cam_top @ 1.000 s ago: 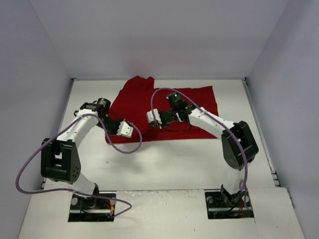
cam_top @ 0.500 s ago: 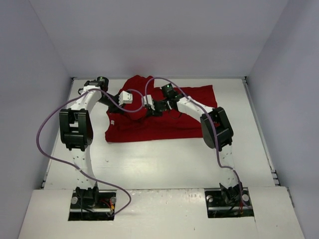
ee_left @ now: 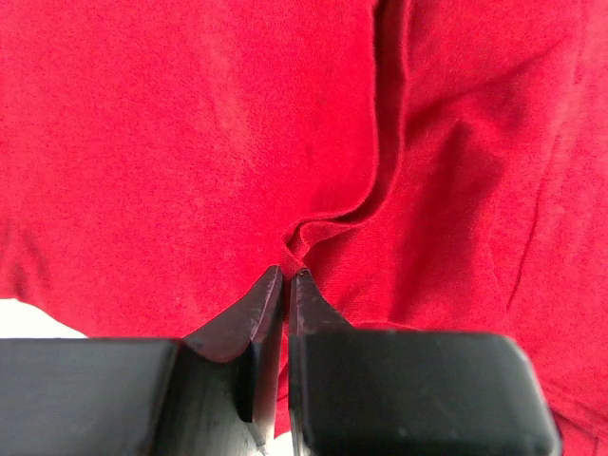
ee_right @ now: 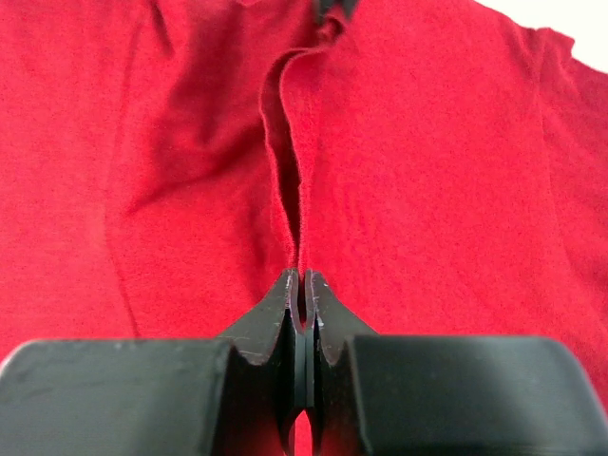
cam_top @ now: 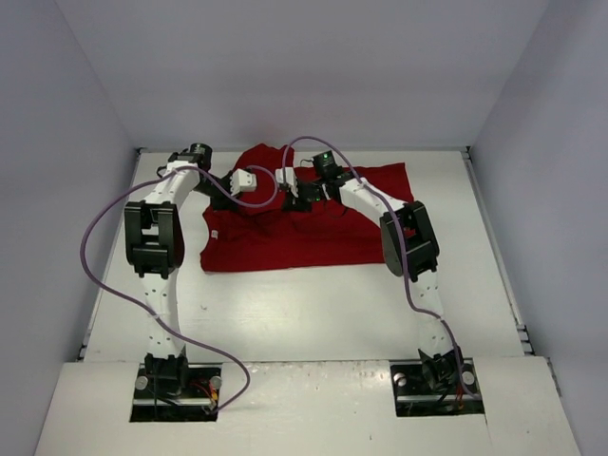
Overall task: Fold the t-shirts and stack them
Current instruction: Fold the flattened tshirt in 1/3 of the way
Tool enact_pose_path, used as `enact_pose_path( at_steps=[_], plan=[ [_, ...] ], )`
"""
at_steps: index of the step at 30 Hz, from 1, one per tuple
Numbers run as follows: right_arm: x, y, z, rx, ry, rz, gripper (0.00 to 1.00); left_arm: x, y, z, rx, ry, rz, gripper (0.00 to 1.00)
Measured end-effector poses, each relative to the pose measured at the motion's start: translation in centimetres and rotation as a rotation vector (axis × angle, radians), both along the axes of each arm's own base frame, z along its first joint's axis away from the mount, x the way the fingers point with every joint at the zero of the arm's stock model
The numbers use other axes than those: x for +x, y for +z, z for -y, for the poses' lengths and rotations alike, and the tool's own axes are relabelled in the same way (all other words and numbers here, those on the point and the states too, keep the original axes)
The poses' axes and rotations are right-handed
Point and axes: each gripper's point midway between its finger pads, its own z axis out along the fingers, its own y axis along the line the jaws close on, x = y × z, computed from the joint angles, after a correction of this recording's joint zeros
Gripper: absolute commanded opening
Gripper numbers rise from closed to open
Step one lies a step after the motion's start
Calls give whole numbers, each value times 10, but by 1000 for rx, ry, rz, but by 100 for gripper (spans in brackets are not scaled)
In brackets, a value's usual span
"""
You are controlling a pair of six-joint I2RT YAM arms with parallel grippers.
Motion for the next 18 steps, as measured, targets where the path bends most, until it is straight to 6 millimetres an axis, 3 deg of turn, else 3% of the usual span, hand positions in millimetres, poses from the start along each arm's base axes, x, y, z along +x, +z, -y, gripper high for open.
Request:
enact_pose_path(
  at_steps=[4,5,7,8,12,14,18],
  plan=[
    [6,-11,3,-5,-30,-36,8,3,-11,0,11,12,-13,0],
    [7,-13,3,-6,-37,-45,13,4,-13,0,13,16,-15,0],
    [9,-16,3,-9,-49,-56,34,6,-16,-1,22,27,-17,1],
    [11,-17,3,-10,-57,-59,45,8,-17,-1,27,33,-13,6],
    [21,-16,3,-6,-92,-59,70,17,-18,-3,47,66,7,49],
    [27,-12,4,-2,-124,-65,73,25,-17,-5,52,105,25,63],
    [44,3,16,24,-208,-76,72,44,-6,-10,44,228,98,70]
  ],
)
